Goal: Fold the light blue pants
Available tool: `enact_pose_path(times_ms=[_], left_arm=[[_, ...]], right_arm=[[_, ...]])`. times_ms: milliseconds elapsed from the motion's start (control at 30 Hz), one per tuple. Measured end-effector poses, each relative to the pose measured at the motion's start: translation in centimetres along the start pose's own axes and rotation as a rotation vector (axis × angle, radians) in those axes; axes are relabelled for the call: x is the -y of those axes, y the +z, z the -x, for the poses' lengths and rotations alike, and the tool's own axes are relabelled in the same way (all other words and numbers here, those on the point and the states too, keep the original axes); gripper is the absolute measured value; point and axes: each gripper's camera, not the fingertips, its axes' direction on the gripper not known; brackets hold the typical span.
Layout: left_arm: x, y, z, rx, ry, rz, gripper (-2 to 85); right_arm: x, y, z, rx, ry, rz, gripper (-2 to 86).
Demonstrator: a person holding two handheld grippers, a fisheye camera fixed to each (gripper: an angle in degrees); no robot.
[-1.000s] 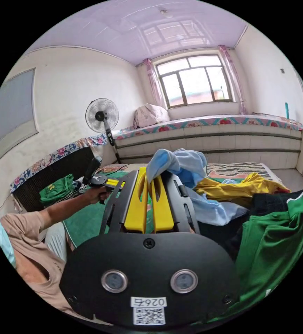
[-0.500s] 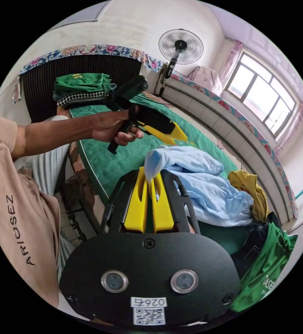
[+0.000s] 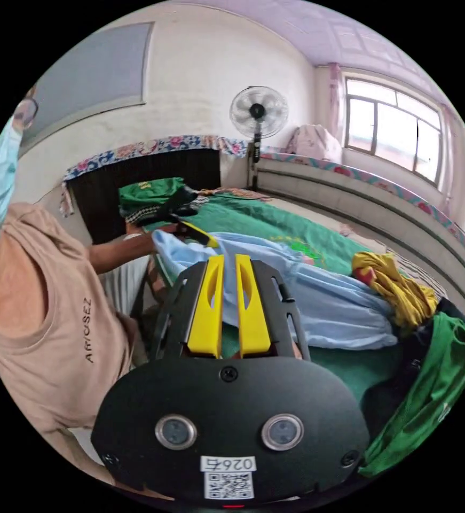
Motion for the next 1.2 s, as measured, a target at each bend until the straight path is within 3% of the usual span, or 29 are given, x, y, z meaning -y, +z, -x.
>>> enact_pose_path(times_ms=[67, 167, 300, 400, 433, 467, 533, 633, 700, 800, 933, 1033, 1100, 1167, 1200], left_arm=[[-3.9, -5.3, -0.1, 0.049, -0.042, -0.058, -0.4], [-7.8, -10.3, -0.7, 0.123, -0.094, -0.079, -0.3], [-9.9, -16.0, -1.8, 0.227, -0.152, -0.123, -0.1], [-11.2, -22.3, -2.3, 0.419, -0.228, -0.184, 0.4], [-11.8, -24.8, -1.7, 0.474, -0.285, -0.195, 0.8], [-12.7, -27.5, -1.1, 0.505, -0.35, -0.232, 1.3], [-14.4, -32.0, -1.6, 0.607, -0.43, -0.347, 4.3], [-15.2, -35.7, -6.4, 0.691, -0.331, -0.53, 9.2], [-13.6, -34.4, -9.8, 0.698, -0.209, -0.522, 9.8], [-8.4, -26.8, -14.6, 0.559, 0.045, -0.351, 10.6], [-1.6, -10.5, -18.6, 0.281, 0.265, -0.03, 16.8], [1.1, 1.7, -20.2, 0.175, 0.341, 0.242, 20.0], [1.8, 7.3, -20.6, 0.182, 0.351, 0.384, 20.3], [1.6, 11.8, -20.9, 0.323, 0.371, 0.537, 17.9], [1.5, 12.0, -21.3, 0.363, 0.393, 0.53, 16.4]], right_arm=[[0.9, -0.6, -5.7, -0.27, 0.104, 0.029, -1.1], [3.2, 3.3, -12.4, -0.467, 0.147, 0.146, -1.1], [5.1, 11.7, -19.9, -0.471, 0.184, 0.274, -1.0], [3.1, 18.1, -27.7, -0.477, 0.328, 0.535, -1.1], [1.5, 18.3, -30.7, -0.398, 0.442, 0.566, -1.2], [-0.1, 16.5, -33.0, -0.227, 0.587, 0.46, -1.2], [-3.2, 13.0, -35.2, -0.103, 0.807, 0.287, -1.1], [-5.3, 9.2, -35.3, -0.167, 0.849, 0.274, -0.8], [-4.7, 7.5, -34.3, -0.19, 0.818, 0.272, -0.5], [-2.5, 6.8, -31.4, -0.209, 0.738, 0.223, 0.8], [2.0, 10.9, -27.5, -0.297, 0.515, 0.324, 0.4], [3.5, 14.3, -26.4, -0.412, 0.37, 0.416, -0.7], [3.6, 14.7, -27.3, -0.427, 0.354, 0.414, -1.0], [3.1, 13.0, -30.8, -0.425, 0.434, 0.434, -1.2], [2.7, 12.4, -32.1, -0.481, 0.478, 0.466, -1.3]])
